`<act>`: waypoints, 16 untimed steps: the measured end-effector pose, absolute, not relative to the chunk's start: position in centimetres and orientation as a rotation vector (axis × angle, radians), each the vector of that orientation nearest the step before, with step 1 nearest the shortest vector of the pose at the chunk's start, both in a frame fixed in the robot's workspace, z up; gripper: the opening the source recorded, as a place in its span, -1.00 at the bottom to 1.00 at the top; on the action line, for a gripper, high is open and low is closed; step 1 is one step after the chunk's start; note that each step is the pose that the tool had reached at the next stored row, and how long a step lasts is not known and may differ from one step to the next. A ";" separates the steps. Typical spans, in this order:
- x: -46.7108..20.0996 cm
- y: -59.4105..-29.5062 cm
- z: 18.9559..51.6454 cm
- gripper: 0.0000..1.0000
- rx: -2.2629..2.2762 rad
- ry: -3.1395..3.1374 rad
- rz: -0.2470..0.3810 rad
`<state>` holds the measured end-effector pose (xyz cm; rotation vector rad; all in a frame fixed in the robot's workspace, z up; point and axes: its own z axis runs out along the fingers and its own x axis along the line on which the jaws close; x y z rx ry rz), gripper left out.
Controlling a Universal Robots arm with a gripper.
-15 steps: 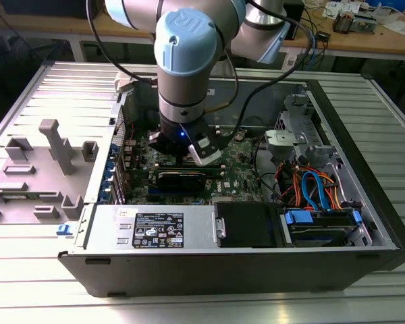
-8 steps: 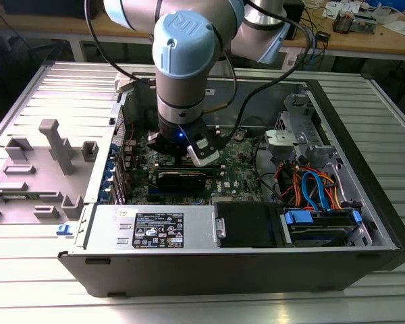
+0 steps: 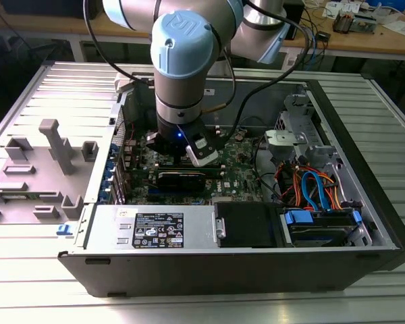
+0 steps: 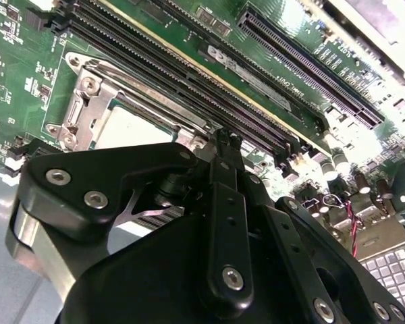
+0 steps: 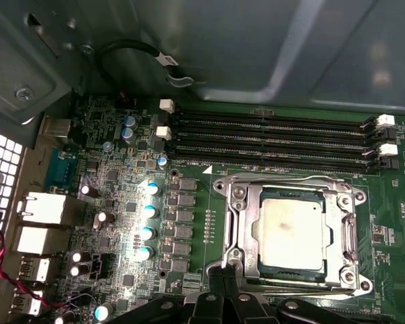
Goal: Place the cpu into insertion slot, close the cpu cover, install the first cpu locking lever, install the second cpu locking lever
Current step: 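Install the second cpu locking lever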
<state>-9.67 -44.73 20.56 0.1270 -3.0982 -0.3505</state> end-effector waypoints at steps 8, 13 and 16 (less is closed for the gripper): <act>-9.7 -44.7 20.4 -0.79 0.127 -3.095 -0.393; -9.7 -44.7 20.3 -0.79 0.127 -3.094 -0.393; -9.7 -44.7 20.3 -0.79 0.127 -3.094 -0.393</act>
